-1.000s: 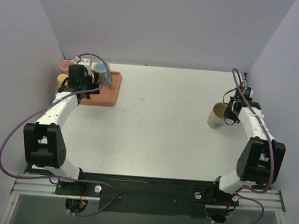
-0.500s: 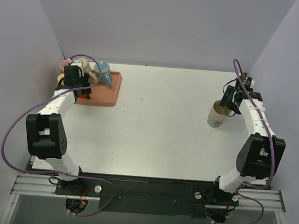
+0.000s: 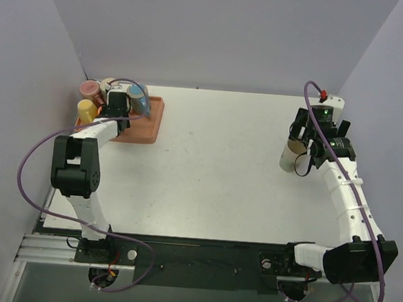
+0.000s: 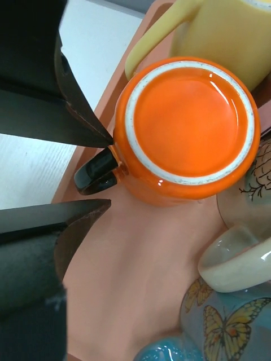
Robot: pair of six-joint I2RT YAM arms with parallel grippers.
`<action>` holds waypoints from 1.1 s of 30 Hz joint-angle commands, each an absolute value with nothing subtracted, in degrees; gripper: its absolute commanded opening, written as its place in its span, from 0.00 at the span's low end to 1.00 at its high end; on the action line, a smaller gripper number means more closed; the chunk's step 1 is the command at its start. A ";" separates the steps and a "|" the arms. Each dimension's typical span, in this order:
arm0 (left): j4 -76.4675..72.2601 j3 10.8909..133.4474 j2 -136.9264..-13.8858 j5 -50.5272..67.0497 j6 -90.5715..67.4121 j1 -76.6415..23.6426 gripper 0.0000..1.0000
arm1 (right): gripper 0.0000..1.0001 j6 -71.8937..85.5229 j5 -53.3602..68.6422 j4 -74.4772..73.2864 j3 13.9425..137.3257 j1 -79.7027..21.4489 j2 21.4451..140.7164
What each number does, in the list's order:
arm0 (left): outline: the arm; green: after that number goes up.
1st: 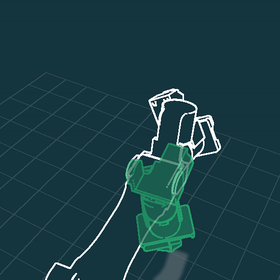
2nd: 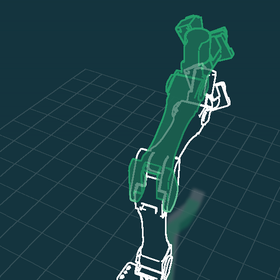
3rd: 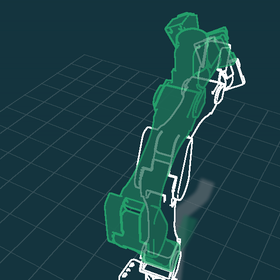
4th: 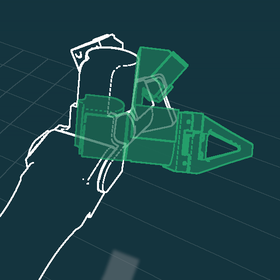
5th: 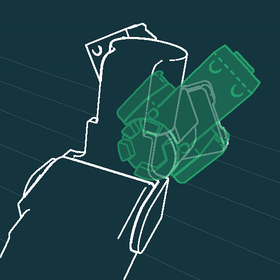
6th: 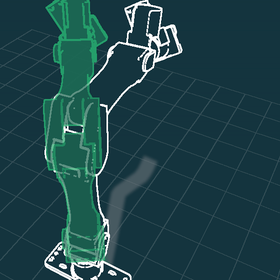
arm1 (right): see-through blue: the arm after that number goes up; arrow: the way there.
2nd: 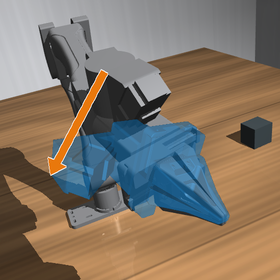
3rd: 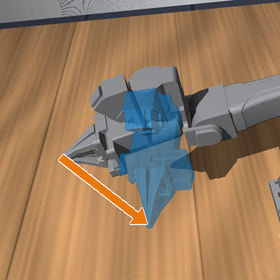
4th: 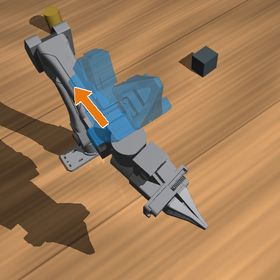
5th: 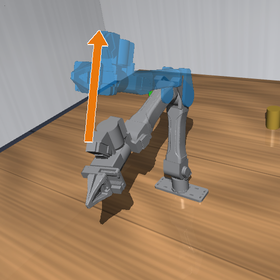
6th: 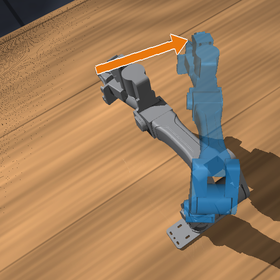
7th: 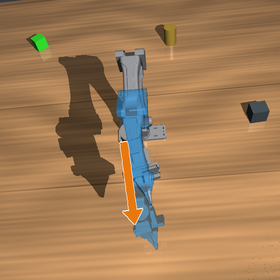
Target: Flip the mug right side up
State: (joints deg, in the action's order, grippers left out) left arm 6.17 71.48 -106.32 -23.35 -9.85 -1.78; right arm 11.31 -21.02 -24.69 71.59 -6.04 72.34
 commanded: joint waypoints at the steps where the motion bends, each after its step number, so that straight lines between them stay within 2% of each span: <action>1: 4.65 77.51 -108.71 -26.90 -12.92 -1.85 0.47 | 0.98 10.72 -24.96 -25.93 68.47 -7.29 69.96; 5: 6.24 79.54 -111.79 -27.33 -12.75 -1.85 0.44 | 0.98 10.37 -24.17 -25.23 66.71 -7.65 67.94; 9: 5.89 79.98 -113.03 -27.51 -11.69 -1.58 0.33 | 0.98 9.67 -23.91 -25.14 65.66 -8.08 66.45; 11: 5.71 80.07 -113.29 -27.16 -11.34 -1.49 0.25 | 0.98 9.49 -23.20 -25.14 65.13 -8.26 65.83; 13: 5.45 80.24 -113.47 -27.51 -11.25 -1.49 0.05 | 0.98 9.41 -22.68 -25.14 64.78 -8.70 65.22; 14: 5.62 80.07 -113.29 -27.86 -11.51 -1.49 0.00 | 0.98 9.32 -22.76 -25.22 64.60 -9.22 65.04; 19: 5.72 76.39 -107.43 -25.58 -12.57 -1.32 0.00 | 0.98 8.70 -22.76 -25.22 64.07 -10.81 64.07; 22: 5.10 72.09 -101.62 -20.15 -13.53 -0.79 0.00 | 0.98 8.44 -22.41 -25.14 64.34 -13.08 63.98; 28: 5.36 68.29 -90.36 -13.11 -16.87 -0.35 0.00 | 0.98 3.00 -23.56 -19.35 63.02 -24.42 63.20; 33: 9.13 68.12 -86.23 -7.22 -20.73 1.76 0.00 | 0.99 -5.96 -21.27 -5.84 56.53 -35.48 61.79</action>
